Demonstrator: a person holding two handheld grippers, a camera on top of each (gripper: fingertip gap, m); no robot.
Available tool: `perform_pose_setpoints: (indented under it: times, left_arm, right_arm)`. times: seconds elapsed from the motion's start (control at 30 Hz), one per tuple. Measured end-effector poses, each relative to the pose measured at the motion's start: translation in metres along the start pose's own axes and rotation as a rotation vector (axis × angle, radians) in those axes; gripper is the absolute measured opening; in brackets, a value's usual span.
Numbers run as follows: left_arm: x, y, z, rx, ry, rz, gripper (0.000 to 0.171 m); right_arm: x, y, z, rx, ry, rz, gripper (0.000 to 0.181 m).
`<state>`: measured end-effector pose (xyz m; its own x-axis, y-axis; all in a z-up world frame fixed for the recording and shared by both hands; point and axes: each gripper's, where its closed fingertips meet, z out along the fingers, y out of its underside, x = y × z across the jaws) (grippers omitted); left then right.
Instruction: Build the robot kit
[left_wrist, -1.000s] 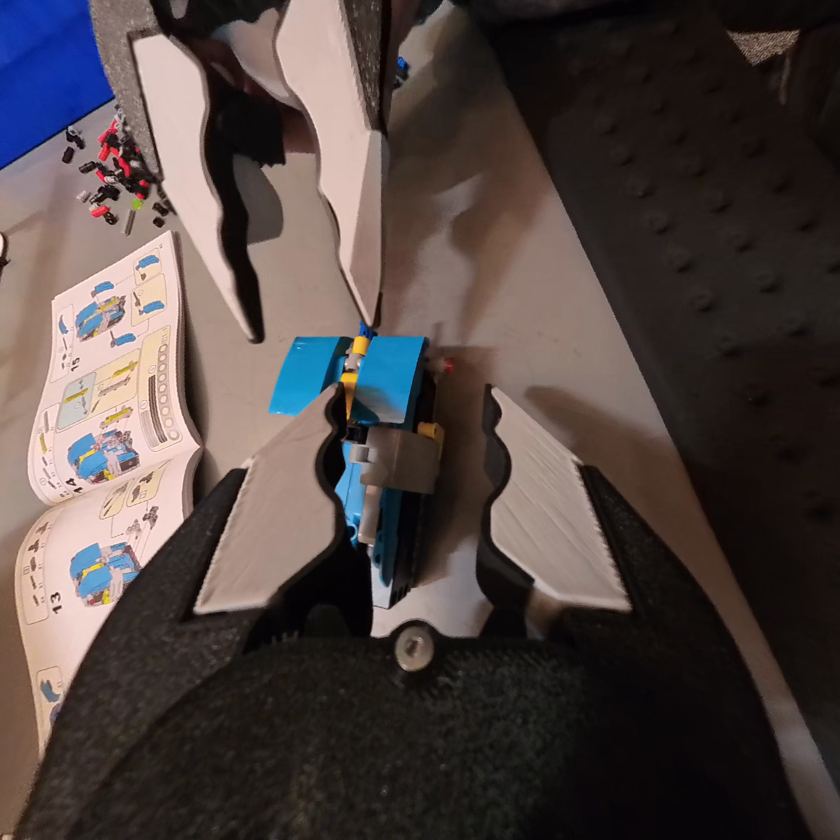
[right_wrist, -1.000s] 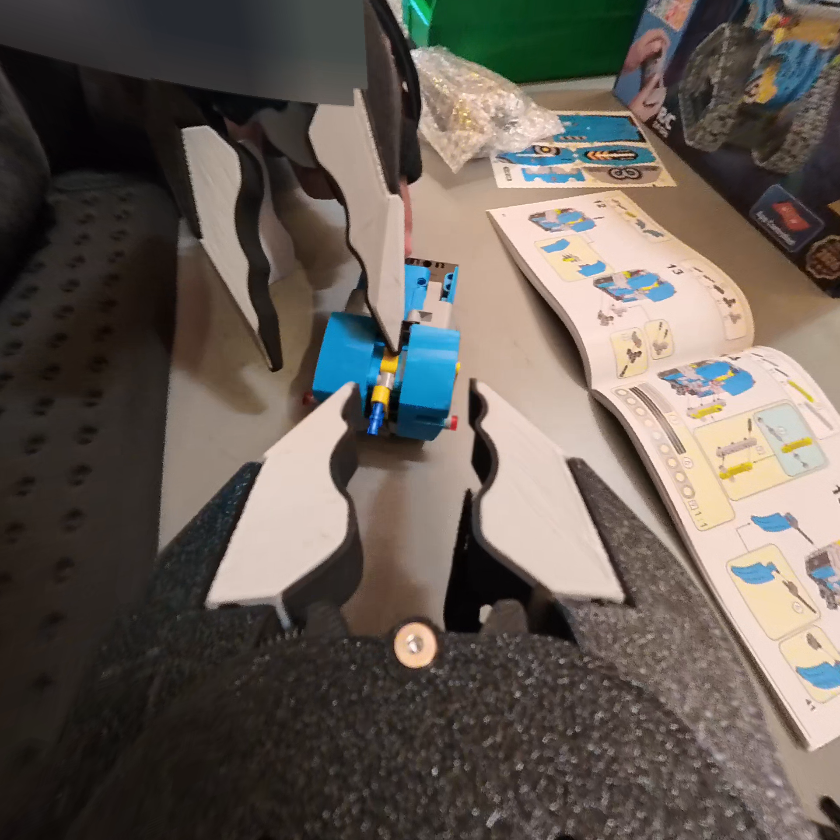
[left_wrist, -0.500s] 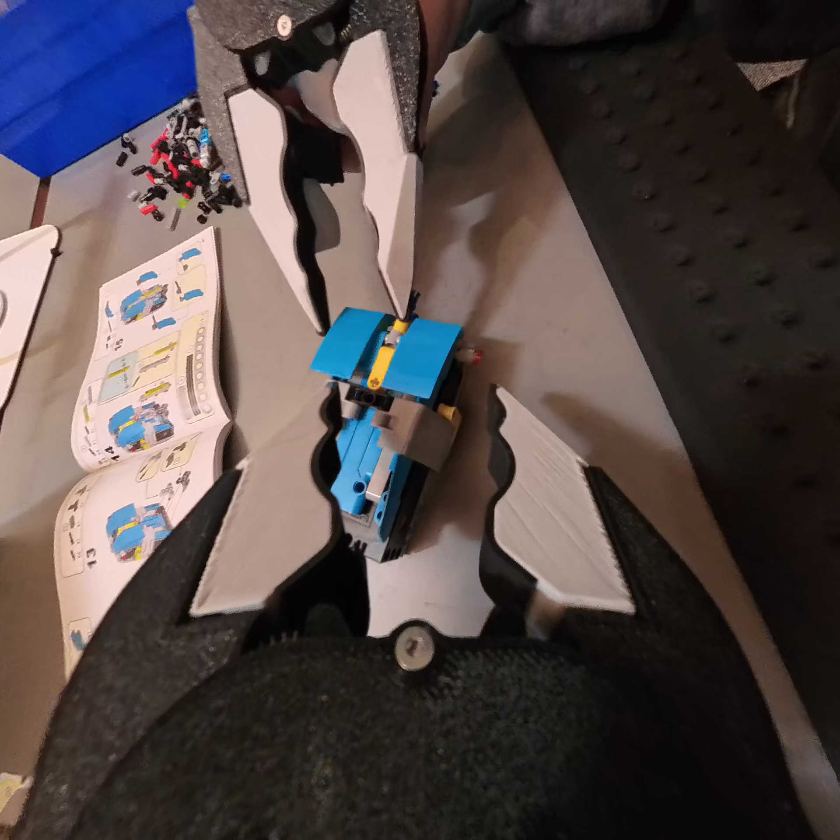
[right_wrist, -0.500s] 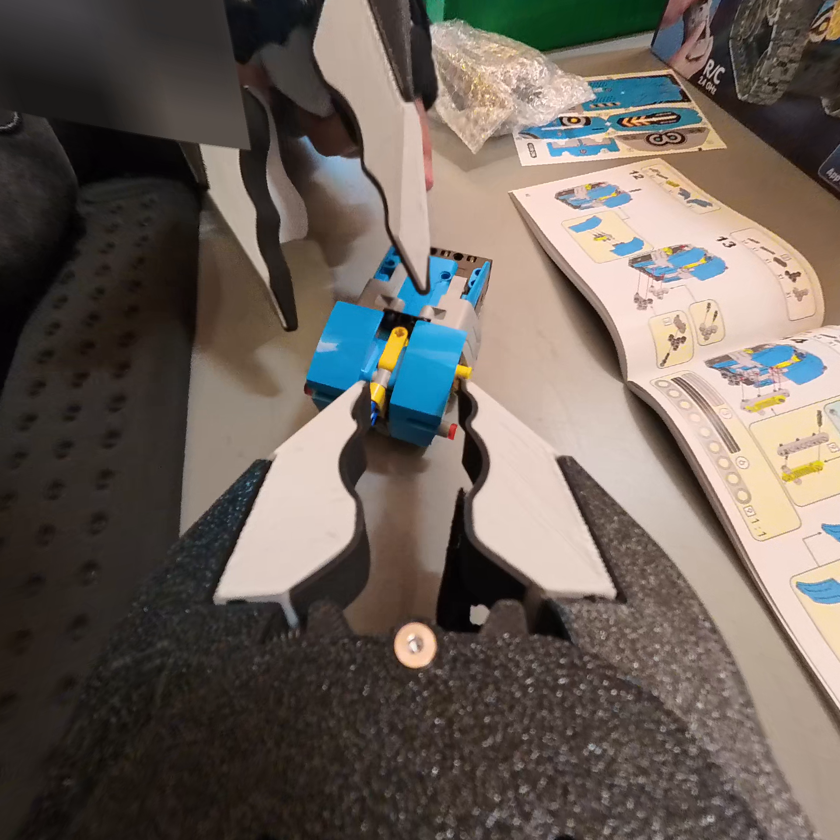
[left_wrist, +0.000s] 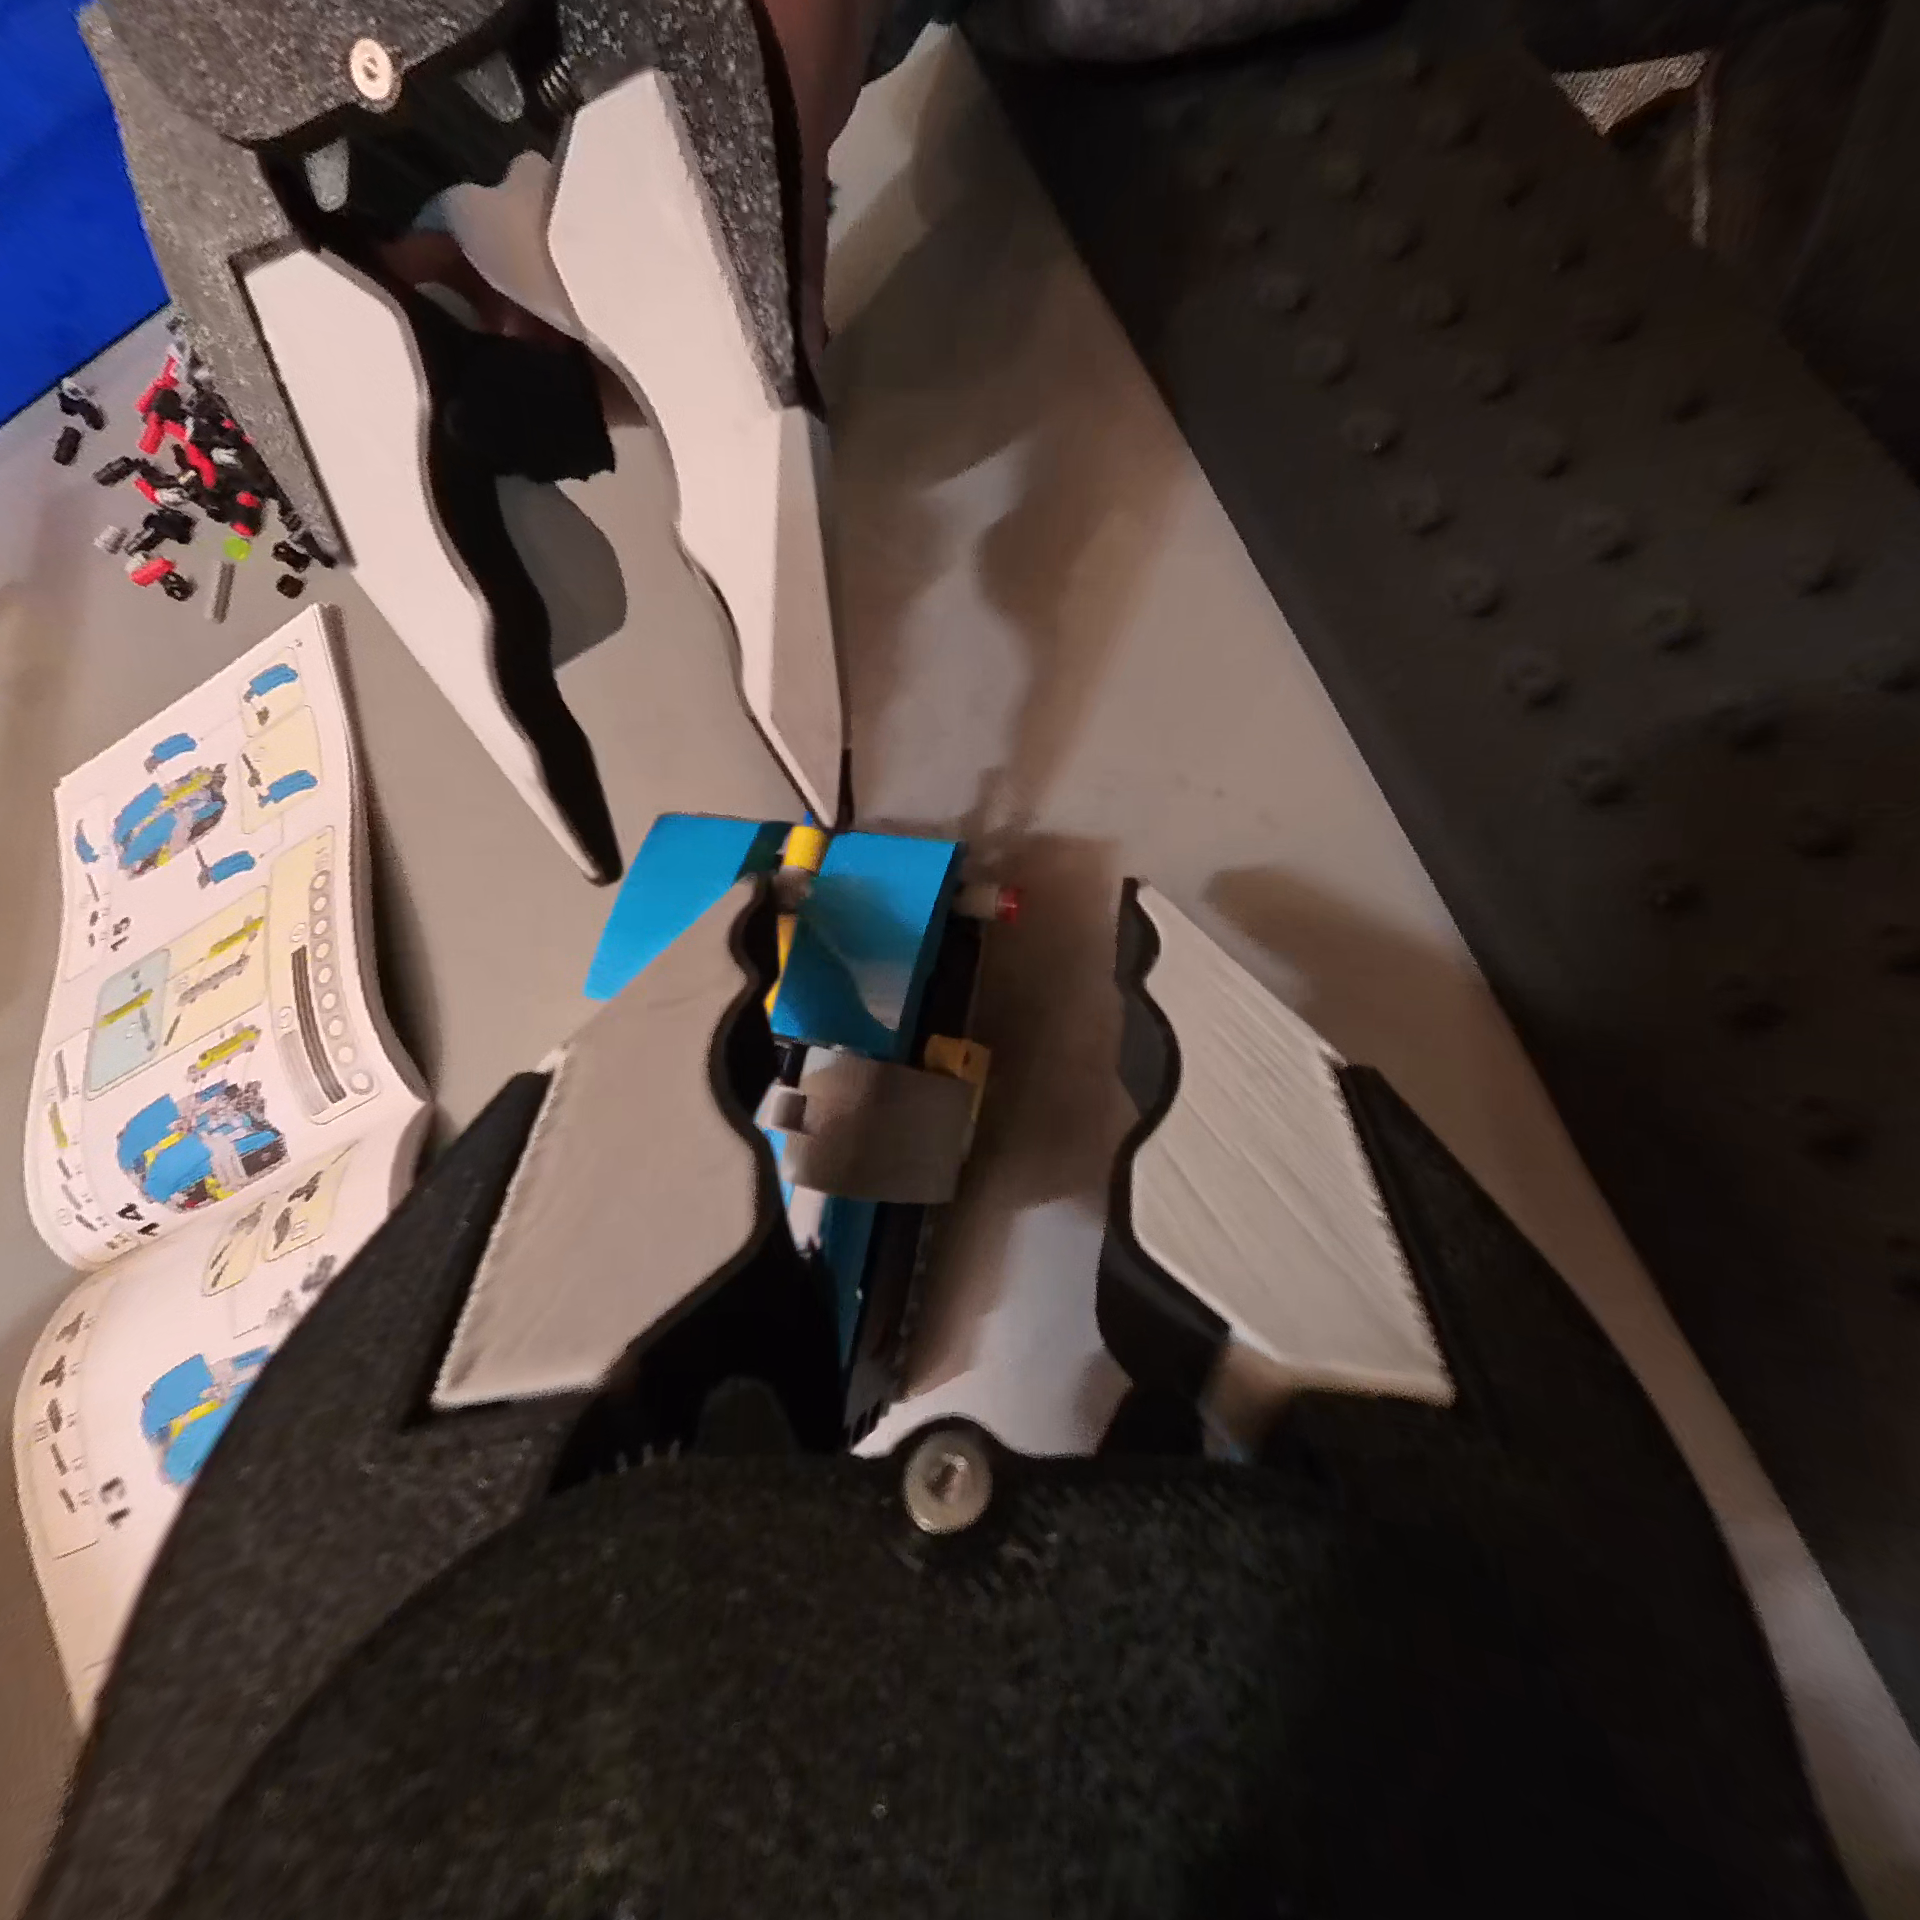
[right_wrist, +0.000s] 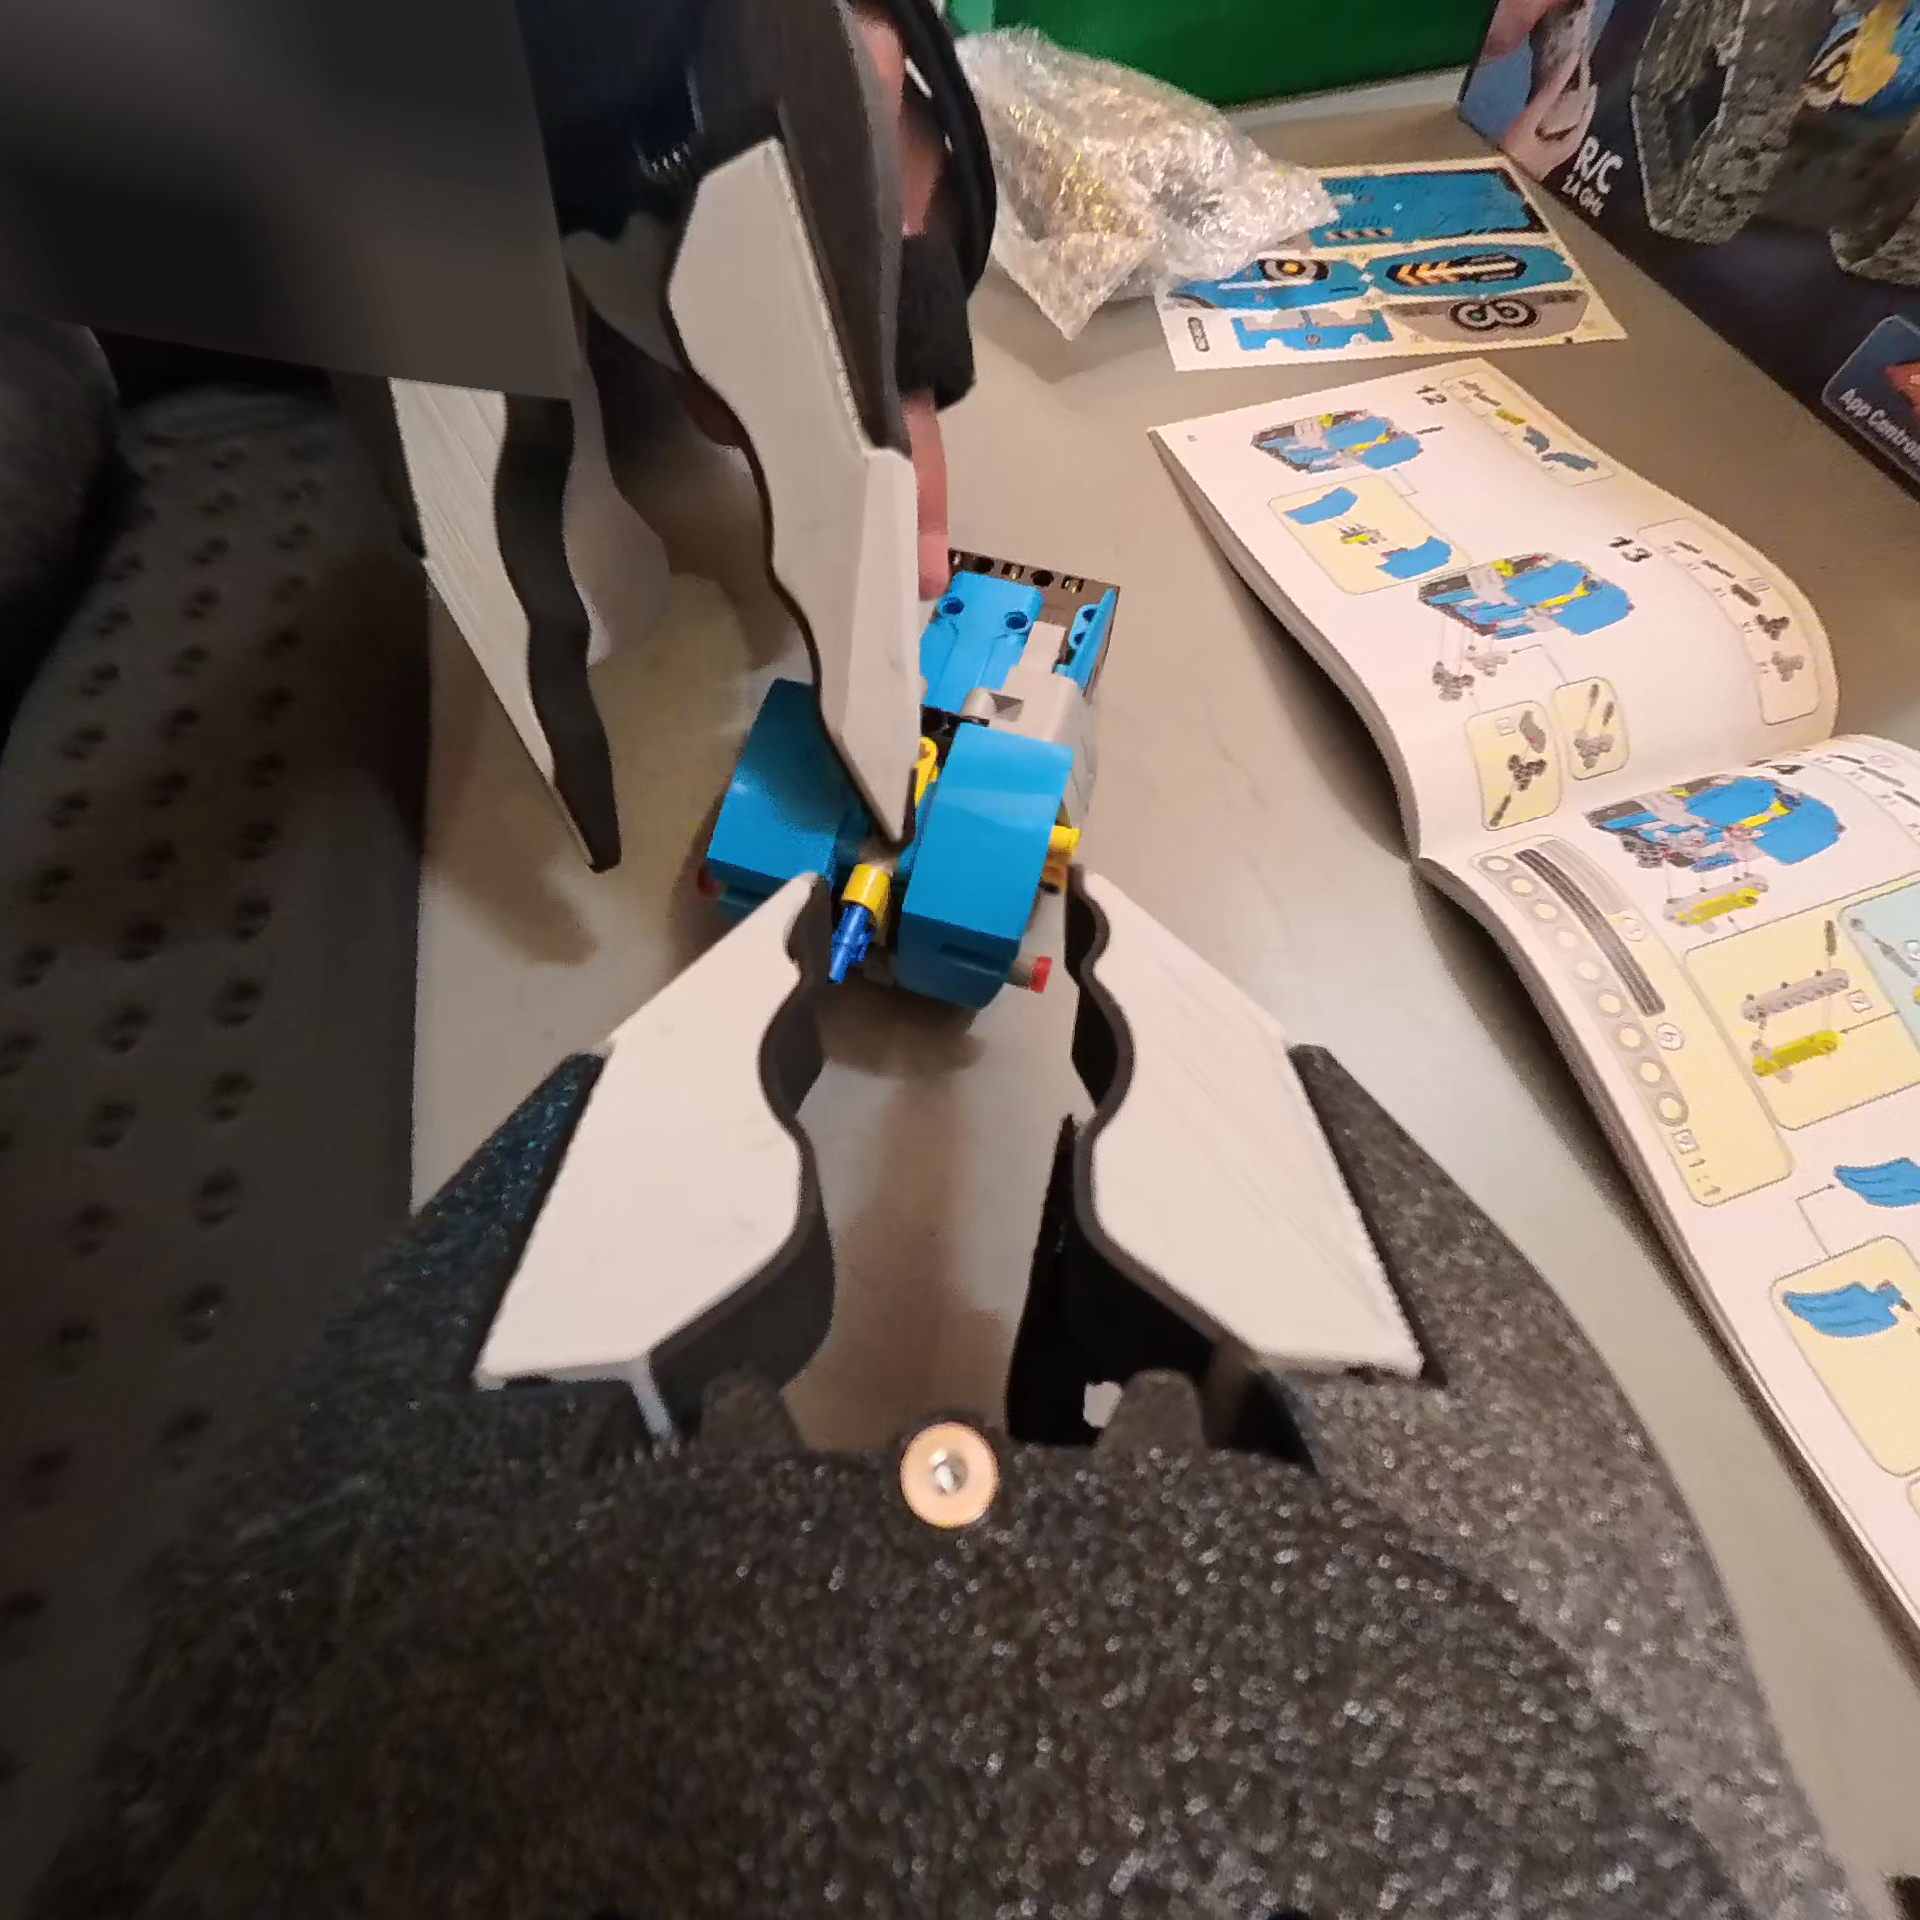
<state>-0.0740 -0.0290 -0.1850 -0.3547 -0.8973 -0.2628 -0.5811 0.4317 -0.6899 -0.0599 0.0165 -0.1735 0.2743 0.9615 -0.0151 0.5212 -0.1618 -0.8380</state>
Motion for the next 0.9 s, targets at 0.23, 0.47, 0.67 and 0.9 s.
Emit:
perform_pose_setpoints:
  times: [0.23, 0.47, 0.67, 0.9]
  left_arm:
    - [0.000, 0.000, 0.000, 0.003, 0.002, -0.010, 0.064]
    - [0.001, 0.000, -0.001, 0.007, 0.004, -0.016, 0.064]
    - [0.001, 0.000, -0.001, 0.014, 0.003, -0.018, 0.064]
    - [-0.002, 0.001, 0.000, 0.025, -0.010, -0.024, 0.064]
  right_arm:
    - [-0.001, 0.002, 0.001, -0.006, -0.008, -0.006, 0.037]
    - [-0.002, 0.002, 0.002, -0.008, -0.014, -0.008, 0.036]
    - [0.003, 0.004, -0.003, -0.015, 0.021, 0.004, 0.048]
    - [-0.014, 0.015, -0.016, -0.034, 0.010, 0.063, 0.027]
